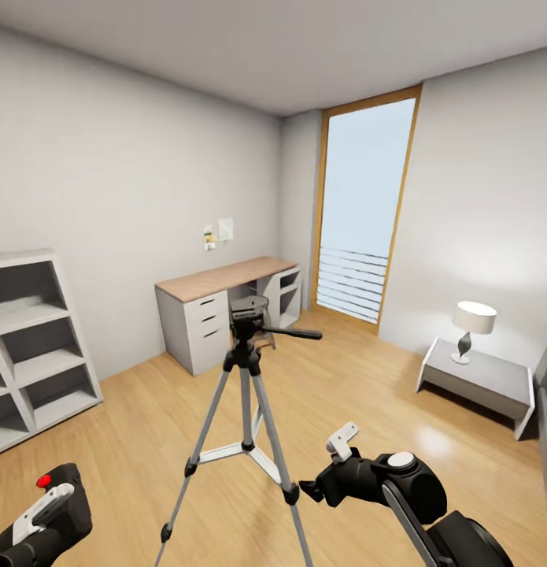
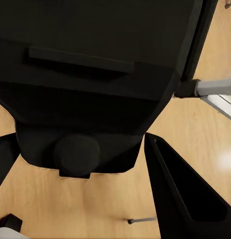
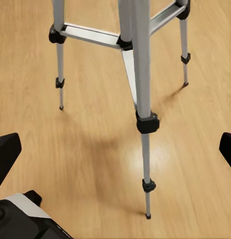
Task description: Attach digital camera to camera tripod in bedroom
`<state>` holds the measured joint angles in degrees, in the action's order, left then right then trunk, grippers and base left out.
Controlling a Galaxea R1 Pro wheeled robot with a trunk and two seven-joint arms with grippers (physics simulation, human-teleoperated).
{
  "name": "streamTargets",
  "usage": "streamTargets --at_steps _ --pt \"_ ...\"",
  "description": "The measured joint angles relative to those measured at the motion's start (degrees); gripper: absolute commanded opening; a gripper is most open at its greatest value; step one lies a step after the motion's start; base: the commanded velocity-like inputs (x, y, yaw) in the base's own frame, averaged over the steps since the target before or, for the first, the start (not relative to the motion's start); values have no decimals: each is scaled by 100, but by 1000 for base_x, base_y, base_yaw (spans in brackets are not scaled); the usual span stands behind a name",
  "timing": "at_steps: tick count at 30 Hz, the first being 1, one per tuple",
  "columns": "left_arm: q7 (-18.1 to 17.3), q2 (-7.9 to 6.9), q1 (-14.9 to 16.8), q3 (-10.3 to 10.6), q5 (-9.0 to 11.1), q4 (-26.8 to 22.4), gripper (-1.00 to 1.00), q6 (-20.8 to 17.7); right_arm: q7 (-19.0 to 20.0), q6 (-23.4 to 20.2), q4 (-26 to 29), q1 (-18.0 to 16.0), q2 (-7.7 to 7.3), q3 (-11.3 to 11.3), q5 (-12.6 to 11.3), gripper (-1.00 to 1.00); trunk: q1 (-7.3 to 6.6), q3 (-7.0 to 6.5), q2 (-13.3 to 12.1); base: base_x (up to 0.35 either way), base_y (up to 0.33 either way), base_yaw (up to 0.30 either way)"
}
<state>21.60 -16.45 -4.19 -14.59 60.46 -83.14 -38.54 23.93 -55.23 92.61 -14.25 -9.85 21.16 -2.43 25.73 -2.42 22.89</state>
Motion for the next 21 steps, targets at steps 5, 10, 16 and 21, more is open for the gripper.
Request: streamTargets --at_steps 5,10,16,21 --pt "6 2 0 2 -28 3 -100 -1 4 3 0 4 -3 -10 1 100 2 0 -1 152 1 1" --pt "8 2 0 3 -40 14 -100 -1 5 4 0 7 0 2 1 100 3 0 -1 37 0 0" --pt "9 3 0 -1 -49 16 -100 -2 5 5 0 12 3 18 6 100 2 0 0 79 66 0" --pt "11 4 0 2 -95 23 -100 -2 10 22 0 15 -1 13 10 100 2 0 -1 157 146 0"
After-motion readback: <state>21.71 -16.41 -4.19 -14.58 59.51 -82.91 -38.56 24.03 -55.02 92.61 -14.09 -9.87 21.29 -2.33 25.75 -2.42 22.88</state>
